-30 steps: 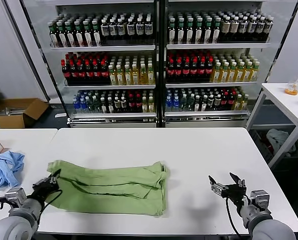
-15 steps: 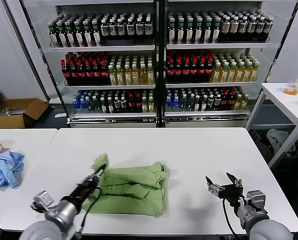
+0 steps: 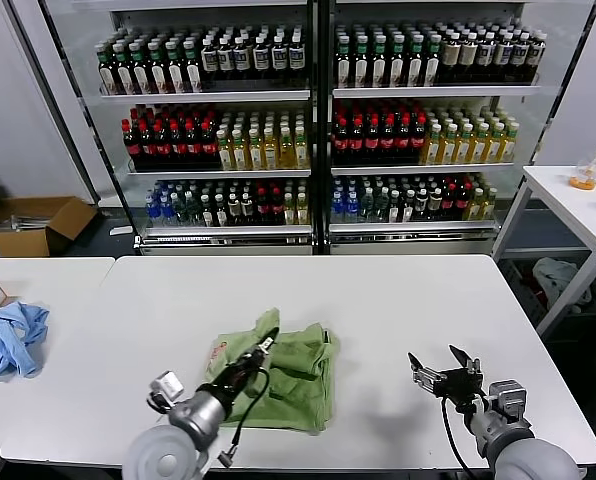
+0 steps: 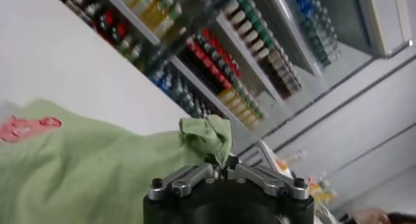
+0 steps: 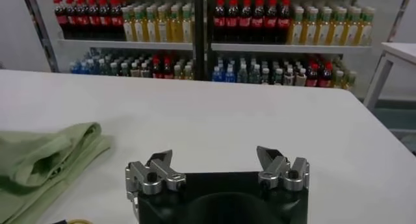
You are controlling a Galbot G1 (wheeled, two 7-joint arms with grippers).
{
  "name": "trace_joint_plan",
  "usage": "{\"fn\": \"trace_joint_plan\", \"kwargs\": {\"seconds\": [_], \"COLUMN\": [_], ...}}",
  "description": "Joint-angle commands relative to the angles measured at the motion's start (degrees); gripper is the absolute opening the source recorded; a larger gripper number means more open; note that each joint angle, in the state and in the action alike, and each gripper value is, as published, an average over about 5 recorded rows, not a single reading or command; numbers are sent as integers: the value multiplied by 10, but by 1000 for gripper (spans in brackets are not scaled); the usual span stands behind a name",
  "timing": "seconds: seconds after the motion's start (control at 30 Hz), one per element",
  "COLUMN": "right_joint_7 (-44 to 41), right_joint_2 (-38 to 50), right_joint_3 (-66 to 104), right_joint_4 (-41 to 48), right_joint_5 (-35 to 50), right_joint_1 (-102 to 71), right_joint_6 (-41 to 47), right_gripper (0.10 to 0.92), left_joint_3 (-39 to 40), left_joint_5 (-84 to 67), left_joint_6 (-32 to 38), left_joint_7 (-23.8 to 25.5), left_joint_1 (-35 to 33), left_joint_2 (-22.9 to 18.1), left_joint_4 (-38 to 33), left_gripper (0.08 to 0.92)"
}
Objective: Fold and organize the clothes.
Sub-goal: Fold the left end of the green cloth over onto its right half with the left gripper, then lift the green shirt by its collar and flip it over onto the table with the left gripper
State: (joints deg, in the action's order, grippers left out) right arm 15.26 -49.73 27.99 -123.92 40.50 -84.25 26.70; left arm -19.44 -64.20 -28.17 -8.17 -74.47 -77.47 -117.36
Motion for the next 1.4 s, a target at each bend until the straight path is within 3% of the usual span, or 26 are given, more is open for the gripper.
{"fn": "trace_joint_plan", "kwargs": {"seconds": [0.03,0.2,0.37,0.57,0.77,1.4], "right_joint_7": [-1,-2,-4,-6,-7,-7], "right_joint_2": [1,0,-2,-3,-4,-2], "right_joint_3": [1,-1,-4,-5,-6,1], "right_joint_4": [4,9,14,17,20,16], "right_joint_5": [0,0,0,0,0,-1], "right_joint_1": [3,8,12,14,16,11], "right_joint_6": [0,0,-1,-4,-6,-8], "right_gripper": [823,823,823,823,823,823], "left_joint_3": [81,74,16,-66,-115,-50], "left_joint_5": [34,52,57,222,273,301], "left_joint_6": [-19,-23,-20,44,61,23], "left_joint_7": [23,31,28,10,-3,18], "left_joint_1": [30,29,5,-44,-82,-58], "left_joint_2": [-15,-10,10,49,70,44], "left_joint_4": [40,33,-7,-20,2,64], "left_gripper": [195,331,479,652,801,823]}}
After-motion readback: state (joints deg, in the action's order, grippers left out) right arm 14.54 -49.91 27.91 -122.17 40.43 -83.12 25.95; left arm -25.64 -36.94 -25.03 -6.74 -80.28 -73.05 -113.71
